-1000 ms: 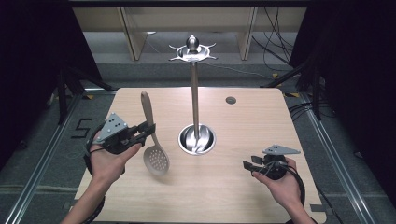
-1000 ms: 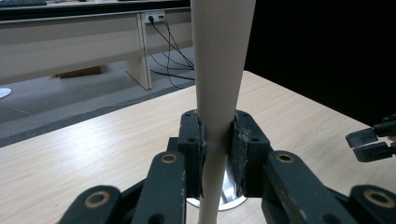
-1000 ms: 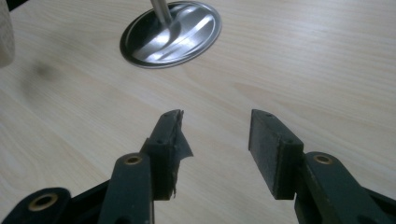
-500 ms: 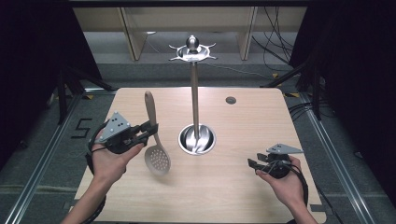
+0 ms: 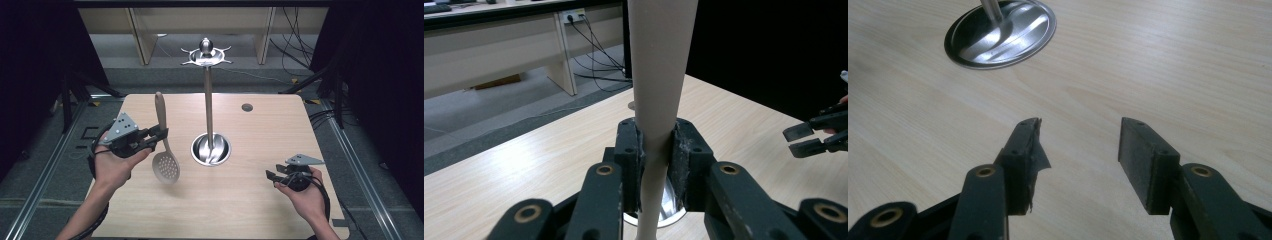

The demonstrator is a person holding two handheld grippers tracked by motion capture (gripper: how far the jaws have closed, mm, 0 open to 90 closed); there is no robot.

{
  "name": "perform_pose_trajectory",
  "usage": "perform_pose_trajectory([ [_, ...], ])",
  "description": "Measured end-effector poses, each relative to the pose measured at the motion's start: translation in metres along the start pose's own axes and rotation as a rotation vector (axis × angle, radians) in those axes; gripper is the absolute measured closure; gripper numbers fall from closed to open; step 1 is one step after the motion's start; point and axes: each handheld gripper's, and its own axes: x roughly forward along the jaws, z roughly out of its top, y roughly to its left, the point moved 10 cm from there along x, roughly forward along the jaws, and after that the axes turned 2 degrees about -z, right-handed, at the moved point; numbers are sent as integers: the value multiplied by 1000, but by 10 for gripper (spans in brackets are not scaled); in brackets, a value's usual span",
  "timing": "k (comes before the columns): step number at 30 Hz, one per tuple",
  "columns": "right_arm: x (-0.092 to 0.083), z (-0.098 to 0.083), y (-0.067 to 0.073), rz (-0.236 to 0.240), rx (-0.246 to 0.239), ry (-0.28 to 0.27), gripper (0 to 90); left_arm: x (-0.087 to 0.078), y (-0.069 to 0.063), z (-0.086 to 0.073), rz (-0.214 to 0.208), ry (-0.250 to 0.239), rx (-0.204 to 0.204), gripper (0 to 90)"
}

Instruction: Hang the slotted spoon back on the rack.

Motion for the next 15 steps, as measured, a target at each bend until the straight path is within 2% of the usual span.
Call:
perform_pose_trajectory([
  [1, -1, -1, 1, -2, 19, 10, 516, 0, 0, 0, 0, 0, 0, 746],
  [5, 0, 0, 0, 2, 4, 2, 515, 2, 2, 2, -12, 11, 16, 746],
  [7, 0, 2, -6, -18, -41, -17, 515, 2, 4, 4, -17, 17, 32, 746],
  [8, 0, 2, -6, -18, -41, -17, 515, 2, 4, 4, -17, 17, 32, 746],
  [9, 0, 0, 0, 3, 5, 3, 515, 2, 4, 5, -19, 21, 32, 746],
  [15, 2, 1, 2, 14, 9, -13, 514, 2, 7, 9, -35, 19, 32, 745],
])
